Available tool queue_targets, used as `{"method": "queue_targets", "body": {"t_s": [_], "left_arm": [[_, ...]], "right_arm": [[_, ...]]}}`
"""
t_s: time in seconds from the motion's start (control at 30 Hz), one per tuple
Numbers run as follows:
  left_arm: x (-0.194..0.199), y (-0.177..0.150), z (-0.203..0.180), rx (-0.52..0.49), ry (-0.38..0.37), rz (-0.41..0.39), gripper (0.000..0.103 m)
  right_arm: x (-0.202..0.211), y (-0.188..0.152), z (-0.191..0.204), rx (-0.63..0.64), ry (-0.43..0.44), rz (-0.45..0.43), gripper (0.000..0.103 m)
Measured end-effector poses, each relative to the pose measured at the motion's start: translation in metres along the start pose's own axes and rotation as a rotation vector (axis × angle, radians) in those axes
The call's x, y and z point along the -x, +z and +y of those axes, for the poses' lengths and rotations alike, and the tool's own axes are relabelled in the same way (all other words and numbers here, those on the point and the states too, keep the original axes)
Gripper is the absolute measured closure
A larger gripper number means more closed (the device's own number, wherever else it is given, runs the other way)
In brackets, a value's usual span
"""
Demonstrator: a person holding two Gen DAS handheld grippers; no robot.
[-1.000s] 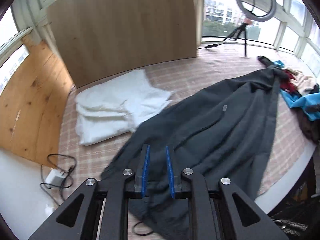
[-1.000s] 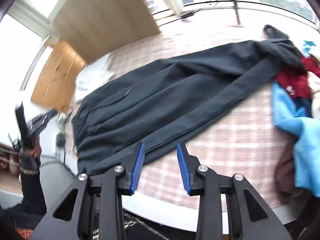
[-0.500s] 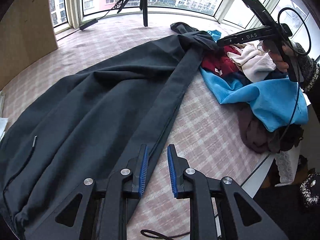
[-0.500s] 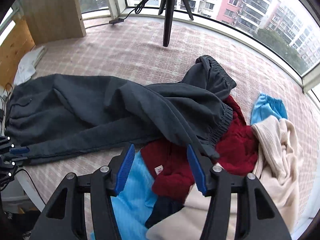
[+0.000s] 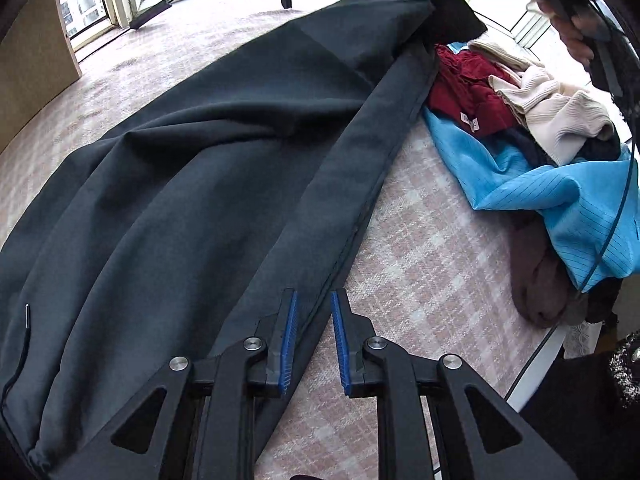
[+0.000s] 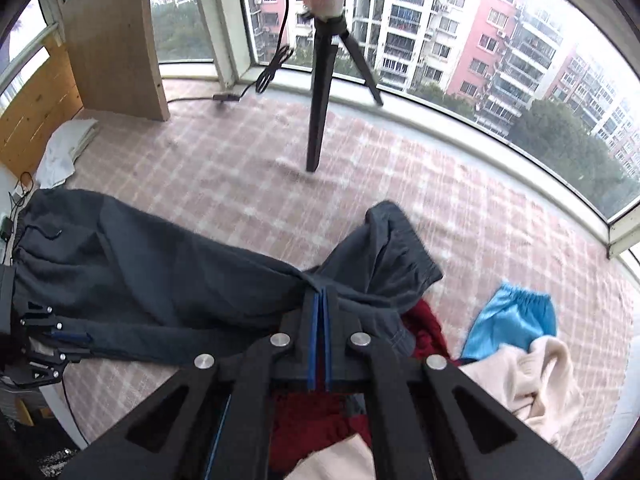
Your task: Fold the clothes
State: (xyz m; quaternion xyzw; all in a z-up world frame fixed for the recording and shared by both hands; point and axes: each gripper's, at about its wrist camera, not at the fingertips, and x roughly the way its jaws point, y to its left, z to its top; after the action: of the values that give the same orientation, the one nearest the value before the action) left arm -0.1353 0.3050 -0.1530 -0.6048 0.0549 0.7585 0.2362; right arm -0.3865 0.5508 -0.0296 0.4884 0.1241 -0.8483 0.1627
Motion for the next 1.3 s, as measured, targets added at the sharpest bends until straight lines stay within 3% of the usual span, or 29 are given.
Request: {"method": "queue_targets", "body": {"t_s": [0.07,0.1,0.2,0.23,0.4,0.47,0.53,0.63,0.67,0.7,0.73,0.83,0.97,1.03,1.1,1.2,1.3], "left_arm": [[0.001,-0.001,0.0,-0.001,-0.006,0.004,0.088],[0.001,-0.001,0.0,-0.001,-0.008,0.007,0.088],[0.004,-0.002,0.001,-0.008,-0.005,0.002,0.088],[0.006,-0.003,0.001,-0.012,-0.006,-0.002,0.088],[0.002,0.003,-0.001,-0.028,0.004,0.01,0.099],[0.001,0.002,-0.001,-0.025,-0.006,0.011,0.103],[0.001,0.002,-0.001,-0.023,-0.012,0.009,0.103],[0.003,0.0,-0.002,-0.022,-0.013,0.0,0.103],[0.004,-0.001,-0.002,-0.022,-0.013,-0.003,0.103],[0.005,-0.001,-0.003,-0.022,-0.011,-0.007,0.103],[0.007,-0.001,-0.002,-0.023,-0.008,-0.013,0.103],[0.015,-0.002,0.001,-0.012,-0.025,-0.029,0.103],[0.03,-0.009,-0.003,-0.024,-0.048,-0.044,0.103],[0.037,-0.017,-0.009,-0.04,-0.072,-0.047,0.103],[0.043,-0.027,-0.016,-0.065,-0.099,-0.05,0.103],[0.049,-0.043,-0.019,-0.063,-0.129,-0.027,0.099],[0.066,-0.06,-0.005,-0.001,-0.088,-0.046,0.098]], "right_arm": [[-0.002,0.02,-0.009,-0.059,-0.03,-0.098,0.1],[-0.004,0.026,-0.01,-0.059,-0.029,-0.128,0.094],[-0.009,0.016,-0.011,-0.029,-0.057,-0.085,0.055],[-0.008,0.008,-0.013,-0.036,-0.051,-0.079,0.054],[-0.023,-0.039,-0.078,-0.347,0.045,0.011,0.053],[-0.052,-0.052,-0.099,-0.456,0.073,0.137,0.053],[-0.078,-0.059,-0.106,-0.508,0.12,0.204,0.053],[-0.105,-0.059,-0.107,-0.543,0.141,0.234,0.055],[-0.109,-0.059,-0.106,-0.549,0.154,0.23,0.061],[-0.113,-0.059,-0.105,-0.555,0.167,0.226,0.091],[-0.112,-0.06,-0.103,-0.561,0.174,0.232,0.099],[-0.079,-0.069,-0.107,-0.59,0.197,0.171,0.1],[-0.004,-0.103,-0.126,-0.686,0.234,0.052,0.1],[0.023,-0.125,-0.131,-0.685,0.165,0.032,0.1],[0.021,-0.143,-0.128,-0.615,0.068,0.127,0.1],[0.007,-0.158,-0.13,-0.618,0.044,0.266,0.095],[0.022,-0.139,-0.139,-0.64,0.027,0.18,0.084]]}}
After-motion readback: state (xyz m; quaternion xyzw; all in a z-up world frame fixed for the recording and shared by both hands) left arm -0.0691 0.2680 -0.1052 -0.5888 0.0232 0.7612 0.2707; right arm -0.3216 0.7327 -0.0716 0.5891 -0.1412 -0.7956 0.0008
